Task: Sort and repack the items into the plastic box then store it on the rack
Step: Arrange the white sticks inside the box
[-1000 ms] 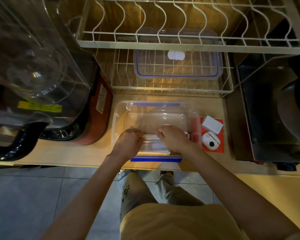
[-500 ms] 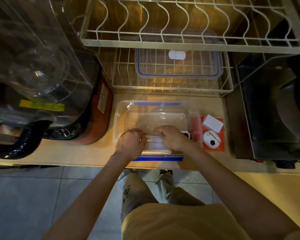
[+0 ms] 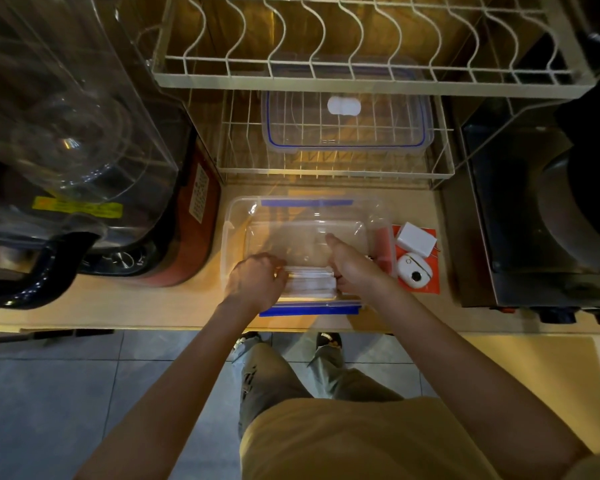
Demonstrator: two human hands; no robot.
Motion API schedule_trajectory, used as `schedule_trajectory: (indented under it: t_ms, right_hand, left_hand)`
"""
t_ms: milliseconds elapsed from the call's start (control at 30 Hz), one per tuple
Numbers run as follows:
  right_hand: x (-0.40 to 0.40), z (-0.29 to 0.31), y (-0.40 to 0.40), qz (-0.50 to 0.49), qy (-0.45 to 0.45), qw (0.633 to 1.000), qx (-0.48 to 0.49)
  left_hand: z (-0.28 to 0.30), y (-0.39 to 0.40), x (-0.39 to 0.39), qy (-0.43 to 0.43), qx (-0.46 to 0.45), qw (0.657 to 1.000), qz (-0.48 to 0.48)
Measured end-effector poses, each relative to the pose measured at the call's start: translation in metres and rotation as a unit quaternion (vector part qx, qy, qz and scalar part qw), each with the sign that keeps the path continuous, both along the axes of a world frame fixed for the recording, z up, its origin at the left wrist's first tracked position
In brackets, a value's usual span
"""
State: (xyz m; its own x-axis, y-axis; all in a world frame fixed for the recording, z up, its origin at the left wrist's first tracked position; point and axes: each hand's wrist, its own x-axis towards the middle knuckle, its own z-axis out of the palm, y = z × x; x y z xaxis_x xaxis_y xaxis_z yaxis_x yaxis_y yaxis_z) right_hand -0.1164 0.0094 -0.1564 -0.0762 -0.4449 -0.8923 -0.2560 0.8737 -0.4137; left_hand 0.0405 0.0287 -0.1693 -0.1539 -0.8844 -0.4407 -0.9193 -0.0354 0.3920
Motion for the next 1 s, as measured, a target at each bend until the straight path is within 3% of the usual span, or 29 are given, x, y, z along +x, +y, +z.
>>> schedule_trajectory:
  t_ms: [167,567,800,1000]
  right_hand:
    - [0.001,0.004,0.000,-0.131,-0.094,0.987,0.023]
    - [-0.013,0.028,0.006,-0.110,-0.121,0.986,0.030]
    - [-0.062,0.060,0.025,-0.031,-0.064,0.985,-0.160]
    - [-0.097,0.057,0.049,-0.013,0.087,0.949,-0.302]
  left_hand:
    - [-0.001,0.001,0.001,-0.001,-0.001,1.000,0.004]
    - [-0.002,-0.001,-0.001,-0.011,-0.012,1.000,-0.014]
    - [0.015,-0.010,-0.014,0.027,-0.034,0.999,-0.022]
    - [0.049,-0.037,-0.078,0.140,-0.049,0.987,-0.068]
